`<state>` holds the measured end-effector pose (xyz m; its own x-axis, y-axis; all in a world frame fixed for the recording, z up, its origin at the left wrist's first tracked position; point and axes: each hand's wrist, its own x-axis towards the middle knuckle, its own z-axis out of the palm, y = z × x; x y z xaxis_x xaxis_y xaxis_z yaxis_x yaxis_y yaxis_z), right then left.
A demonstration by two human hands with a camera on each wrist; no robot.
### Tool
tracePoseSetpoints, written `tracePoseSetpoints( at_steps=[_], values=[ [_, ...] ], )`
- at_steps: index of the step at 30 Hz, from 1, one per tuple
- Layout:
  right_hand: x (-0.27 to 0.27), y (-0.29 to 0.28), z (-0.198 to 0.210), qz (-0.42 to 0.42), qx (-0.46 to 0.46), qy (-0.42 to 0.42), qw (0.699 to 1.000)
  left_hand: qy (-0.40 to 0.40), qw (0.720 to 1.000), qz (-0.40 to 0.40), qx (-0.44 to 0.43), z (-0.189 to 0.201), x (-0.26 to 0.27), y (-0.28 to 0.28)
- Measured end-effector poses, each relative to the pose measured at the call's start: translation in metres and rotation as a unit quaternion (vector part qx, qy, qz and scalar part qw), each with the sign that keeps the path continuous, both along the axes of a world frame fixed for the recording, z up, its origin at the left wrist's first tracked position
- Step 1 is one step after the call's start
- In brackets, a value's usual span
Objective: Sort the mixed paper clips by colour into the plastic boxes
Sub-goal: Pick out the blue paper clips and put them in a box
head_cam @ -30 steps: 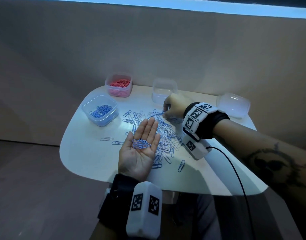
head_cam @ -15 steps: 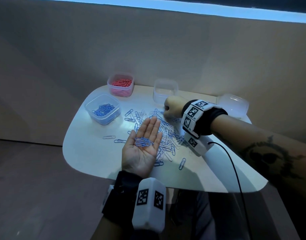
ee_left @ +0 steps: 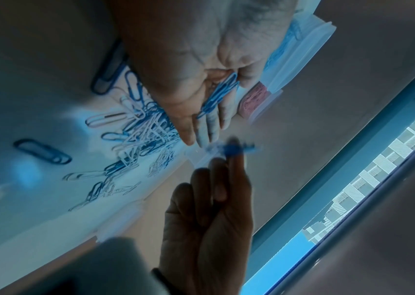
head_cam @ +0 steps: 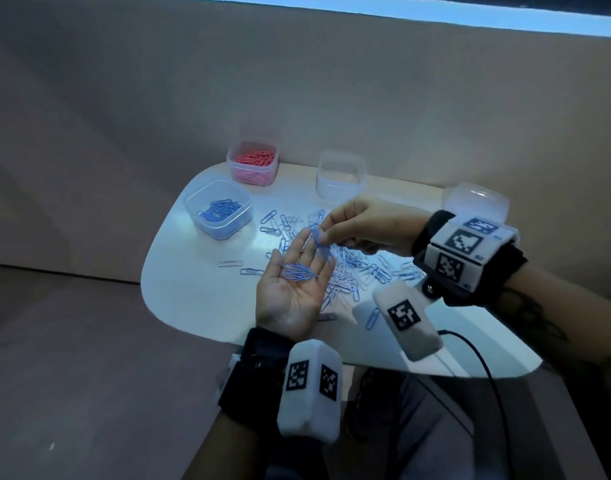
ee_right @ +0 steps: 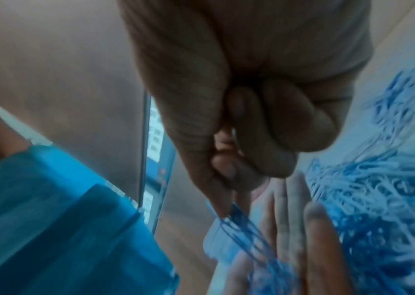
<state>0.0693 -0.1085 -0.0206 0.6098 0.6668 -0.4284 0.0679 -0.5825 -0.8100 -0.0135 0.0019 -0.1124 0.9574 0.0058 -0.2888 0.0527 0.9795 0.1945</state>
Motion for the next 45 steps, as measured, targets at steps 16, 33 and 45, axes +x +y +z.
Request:
tracePoseSetpoints(
  at_steps=[16, 33, 45],
  values=[
    [0.032, -0.007, -0.036, 0.092, -0.266, -0.317, 0.906, -0.016, 1.000, 0.007, -0.026, 0.008, -0.003, 0.002],
    [0.056, 0.027, -0.037, 0.049, -0.245, -0.359, 0.899, 0.033, 0.996, 0.018, -0.084, 0.001, -0.006, 0.007],
    [0.048, 0.041, -0.019, 0.066, -0.135, -0.394, 0.907, 0.017, 0.995, 0.033, -0.093, 0.005, -0.007, 0.005]
  ],
)
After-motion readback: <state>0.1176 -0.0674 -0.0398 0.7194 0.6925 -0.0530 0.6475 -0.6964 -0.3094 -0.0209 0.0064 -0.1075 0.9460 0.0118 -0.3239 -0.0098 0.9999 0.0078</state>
